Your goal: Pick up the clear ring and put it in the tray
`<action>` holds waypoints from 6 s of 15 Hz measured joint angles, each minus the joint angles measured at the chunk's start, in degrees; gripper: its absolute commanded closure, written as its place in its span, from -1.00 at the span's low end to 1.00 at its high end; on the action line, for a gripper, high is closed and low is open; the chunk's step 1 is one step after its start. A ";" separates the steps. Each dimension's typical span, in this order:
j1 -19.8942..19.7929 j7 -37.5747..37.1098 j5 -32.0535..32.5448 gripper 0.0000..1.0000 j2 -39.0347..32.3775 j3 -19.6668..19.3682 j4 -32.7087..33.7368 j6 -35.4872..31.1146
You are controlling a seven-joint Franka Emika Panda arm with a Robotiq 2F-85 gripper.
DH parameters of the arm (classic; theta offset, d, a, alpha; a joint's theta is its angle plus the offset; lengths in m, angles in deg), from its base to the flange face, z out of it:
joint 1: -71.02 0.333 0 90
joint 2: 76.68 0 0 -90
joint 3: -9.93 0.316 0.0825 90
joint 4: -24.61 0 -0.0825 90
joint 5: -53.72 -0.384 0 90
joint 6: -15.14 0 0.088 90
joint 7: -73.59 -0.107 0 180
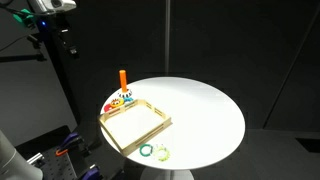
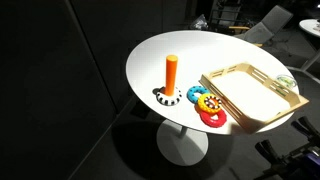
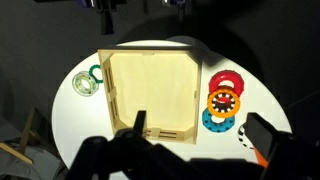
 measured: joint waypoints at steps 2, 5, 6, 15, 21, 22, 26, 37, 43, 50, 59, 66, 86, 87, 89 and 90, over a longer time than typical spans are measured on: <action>0.00 0.00 0.00 -1.00 0.02 0.00 0.06 -0.01; 0.00 0.00 0.00 -1.00 0.02 0.00 0.07 -0.01; 0.00 0.00 0.03 -1.00 0.01 -0.02 0.04 -0.01; -1.50 0.12 0.28 -1.00 -3.72 -2.81 0.05 -6.15; -1.27 5.04 0.06 -1.00 -11.99 -7.28 0.14 -15.48; -0.94 6.40 -0.09 -1.00 -13.74 -8.06 0.23 -16.90; 0.27 10.55 -0.75 -1.00 -19.84 -10.41 1.16 -20.13; -2.66 11.51 -0.47 -1.00 -21.94 -16.48 0.23 -19.91; -9.79 11.51 4.70 -1.00 -20.70 -20.76 -3.32 -19.85; -15.46 11.25 9.80 -1.00 -18.96 -22.77 -5.16 -19.85; -18.07 10.40 9.90 -1.00 -21.35 -24.13 -5.23 -22.51; -21.13 10.09 11.76 -1.00 -30.67 -27.09 -5.07 -33.25; -21.42 9.15 11.63 -1.00 -45.20 -34.41 -1.26 -42.28; -21.39 9.15 11.36 -1.00 -46.51 -34.58 -0.78 -43.03; -21.22 9.14 11.09 -1.00 -49.25 -34.81 0.38 -44.49; -21.12 9.15 10.97 -1.00 -50.68 -34.89 1.04 -45.11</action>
